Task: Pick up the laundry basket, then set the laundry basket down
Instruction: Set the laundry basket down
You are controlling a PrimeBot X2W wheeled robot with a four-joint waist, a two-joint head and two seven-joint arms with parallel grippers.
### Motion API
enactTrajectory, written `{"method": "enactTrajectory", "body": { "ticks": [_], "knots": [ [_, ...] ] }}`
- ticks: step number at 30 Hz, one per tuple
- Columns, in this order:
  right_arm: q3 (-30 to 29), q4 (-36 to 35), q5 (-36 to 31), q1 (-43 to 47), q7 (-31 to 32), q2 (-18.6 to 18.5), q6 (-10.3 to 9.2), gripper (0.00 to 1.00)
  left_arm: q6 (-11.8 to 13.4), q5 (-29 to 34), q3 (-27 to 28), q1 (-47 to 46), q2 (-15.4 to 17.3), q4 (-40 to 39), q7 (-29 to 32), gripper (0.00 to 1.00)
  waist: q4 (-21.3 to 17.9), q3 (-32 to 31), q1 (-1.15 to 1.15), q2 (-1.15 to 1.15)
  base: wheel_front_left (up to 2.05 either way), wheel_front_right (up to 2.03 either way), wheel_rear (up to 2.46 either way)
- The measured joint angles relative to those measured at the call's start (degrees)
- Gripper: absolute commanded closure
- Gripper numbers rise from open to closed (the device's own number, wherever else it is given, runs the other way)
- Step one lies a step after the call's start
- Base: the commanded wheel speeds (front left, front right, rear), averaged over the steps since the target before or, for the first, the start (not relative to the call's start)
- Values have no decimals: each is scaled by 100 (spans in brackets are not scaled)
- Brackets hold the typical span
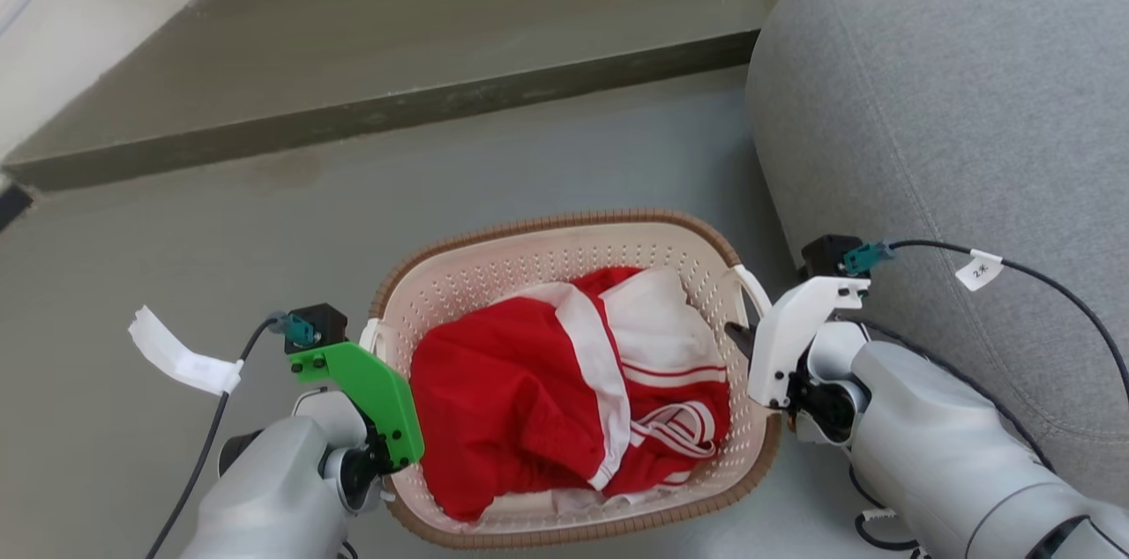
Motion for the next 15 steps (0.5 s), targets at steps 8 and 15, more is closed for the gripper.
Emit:
{"method": "enactTrajectory", "body": {
  "ticks": [8, 15],
  "knots": [
    [-9, 65, -63, -327, -133, 1, 1, 100, 56, 4, -27, -287, 0, -35, -168, 100, 16, 433, 0, 0, 0, 0, 0],
    [-76, 78, -85, -688, -367, -8, 1, 100, 98, 159, -100, -675, 2, -85, -411, 100, 50, 897, 1, 0, 0, 0, 0]
  ]
}}
